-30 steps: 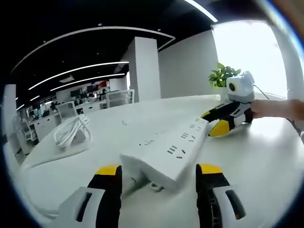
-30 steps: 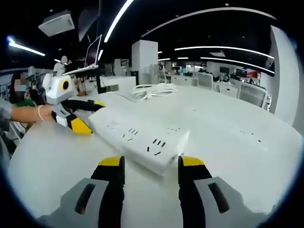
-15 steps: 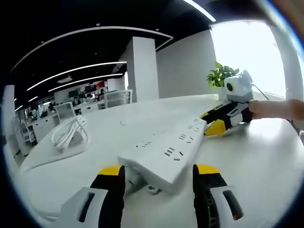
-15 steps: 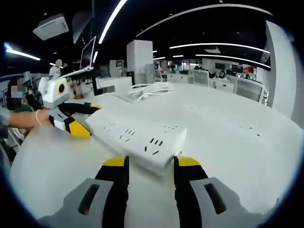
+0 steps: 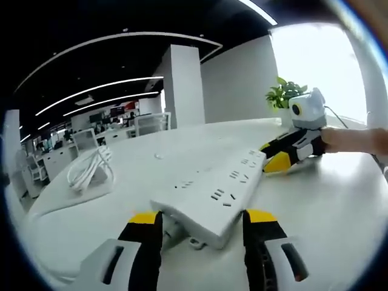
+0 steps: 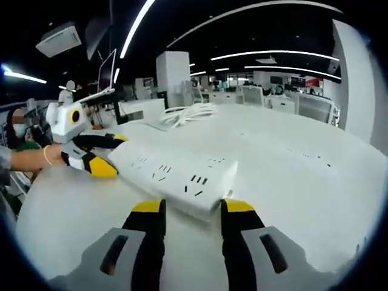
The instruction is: Straighten the power strip on the desk, plug the charger into it
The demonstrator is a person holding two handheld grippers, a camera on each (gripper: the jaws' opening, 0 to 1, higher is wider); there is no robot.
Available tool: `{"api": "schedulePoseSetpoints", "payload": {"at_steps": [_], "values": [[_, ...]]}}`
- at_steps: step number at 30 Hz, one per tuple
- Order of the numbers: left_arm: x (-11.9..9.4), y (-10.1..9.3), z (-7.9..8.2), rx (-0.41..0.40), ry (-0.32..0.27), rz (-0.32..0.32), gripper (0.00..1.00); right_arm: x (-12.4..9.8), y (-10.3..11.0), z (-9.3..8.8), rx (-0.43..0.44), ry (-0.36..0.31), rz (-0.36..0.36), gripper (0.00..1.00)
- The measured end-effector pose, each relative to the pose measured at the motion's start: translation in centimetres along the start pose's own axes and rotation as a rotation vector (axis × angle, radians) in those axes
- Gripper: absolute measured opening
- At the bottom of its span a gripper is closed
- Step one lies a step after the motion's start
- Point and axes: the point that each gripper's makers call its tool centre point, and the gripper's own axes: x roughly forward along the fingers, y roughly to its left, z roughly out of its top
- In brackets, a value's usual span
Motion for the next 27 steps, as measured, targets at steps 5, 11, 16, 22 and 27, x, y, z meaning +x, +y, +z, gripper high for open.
{"api": "schedulePoseSetpoints", "payload": {"at_steps": [5, 11, 16, 22, 27], "values": [[-0.05, -0.07, 0.01, -0.002, 0.004, -0.003, 0.54, 0.03, -0.11, 0.02, 0.005, 0.001, -0.007, 0.35], [-0.02, 0.03, 0.04, 0.001, 0.011, -0.008, 0.53, -0.1, -0.03, -0.02, 0.022, 0.0, -0.019, 0.35], [0.02, 0.14, 0.03, 0.001, 0.016, -0.022, 0.52, -0.33, 0.09, -0.09, 0.031, -0.002, -0.029, 0.34], [0.27, 0.33, 0.14, 0.008, 0.024, -0.043, 0.52, -0.6, 0.01, -0.14, 0.039, -0.004, -0.037, 0.32], [0.57, 0.54, 0.15, 0.024, 0.029, -0.062, 0.52, -0.71, -0.02, -0.22, 0.042, 0.002, -0.045, 0.31]]}}
